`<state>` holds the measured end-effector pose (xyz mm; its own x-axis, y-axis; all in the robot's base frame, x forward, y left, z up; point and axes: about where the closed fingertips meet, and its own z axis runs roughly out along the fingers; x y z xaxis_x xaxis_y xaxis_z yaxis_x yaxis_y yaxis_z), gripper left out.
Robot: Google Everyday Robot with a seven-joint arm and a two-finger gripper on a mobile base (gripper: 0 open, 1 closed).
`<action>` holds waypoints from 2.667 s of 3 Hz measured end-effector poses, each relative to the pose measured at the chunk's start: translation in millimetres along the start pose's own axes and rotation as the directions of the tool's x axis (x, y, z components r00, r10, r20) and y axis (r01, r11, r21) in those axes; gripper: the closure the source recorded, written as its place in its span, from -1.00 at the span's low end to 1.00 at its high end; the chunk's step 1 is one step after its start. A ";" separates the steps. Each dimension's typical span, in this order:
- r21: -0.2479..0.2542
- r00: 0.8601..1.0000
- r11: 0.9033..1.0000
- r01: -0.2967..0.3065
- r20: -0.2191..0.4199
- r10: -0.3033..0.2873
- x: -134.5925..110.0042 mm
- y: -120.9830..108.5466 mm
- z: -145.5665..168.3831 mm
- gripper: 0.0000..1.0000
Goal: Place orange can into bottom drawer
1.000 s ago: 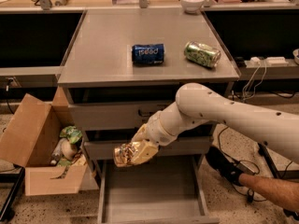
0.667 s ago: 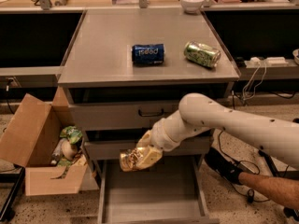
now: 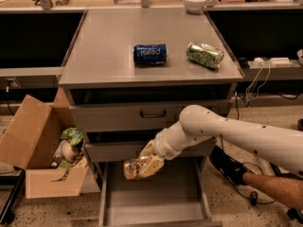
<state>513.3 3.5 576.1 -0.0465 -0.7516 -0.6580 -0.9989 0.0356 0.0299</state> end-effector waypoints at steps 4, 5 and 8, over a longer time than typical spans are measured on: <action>0.115 0.983 0.977 -0.182 0.016 0.182 164.8 13.4 97.4 1.00; 0.091 0.977 0.973 -0.211 0.030 0.210 178.0 17.8 113.1 1.00; 0.053 0.960 0.958 -0.281 0.020 0.280 230.4 2.7 181.4 1.00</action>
Offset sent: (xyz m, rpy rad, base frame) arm -0.0176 -0.0571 -0.1656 -0.0250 -0.0497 -0.2286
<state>500.1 -50.1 288.0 -0.3246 -0.6981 -0.6382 -0.9441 0.2805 0.1734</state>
